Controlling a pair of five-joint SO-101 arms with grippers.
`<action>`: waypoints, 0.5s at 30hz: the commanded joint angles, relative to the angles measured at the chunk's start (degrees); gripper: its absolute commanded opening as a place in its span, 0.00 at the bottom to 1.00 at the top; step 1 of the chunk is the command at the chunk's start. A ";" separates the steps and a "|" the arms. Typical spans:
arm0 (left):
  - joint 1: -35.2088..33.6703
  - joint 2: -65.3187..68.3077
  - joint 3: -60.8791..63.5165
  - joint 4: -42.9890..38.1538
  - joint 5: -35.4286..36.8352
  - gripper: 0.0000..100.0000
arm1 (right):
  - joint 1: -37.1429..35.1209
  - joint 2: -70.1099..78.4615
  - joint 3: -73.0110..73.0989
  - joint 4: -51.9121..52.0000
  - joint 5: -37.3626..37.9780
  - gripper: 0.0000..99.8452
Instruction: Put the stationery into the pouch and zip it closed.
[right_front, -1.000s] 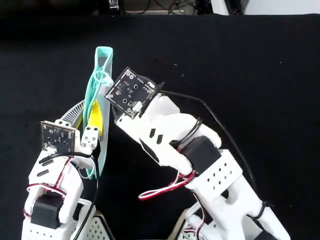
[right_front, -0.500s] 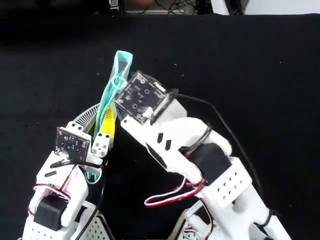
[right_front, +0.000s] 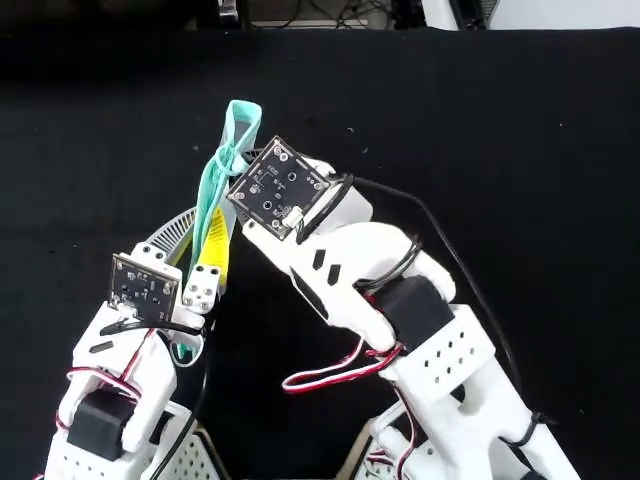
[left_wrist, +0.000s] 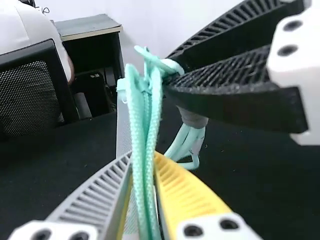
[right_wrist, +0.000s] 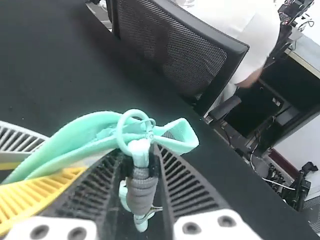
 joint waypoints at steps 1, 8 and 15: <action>1.19 0.09 -0.13 1.67 -0.70 0.03 | 3.60 -1.71 -0.48 -1.76 0.18 0.01; 1.54 0.09 -0.22 1.93 -0.79 0.03 | 11.08 -6.20 2.59 -7.30 -7.21 0.01; 1.54 0.09 -0.22 2.11 -1.76 0.03 | 11.69 -6.11 4.44 -10.11 -7.21 0.01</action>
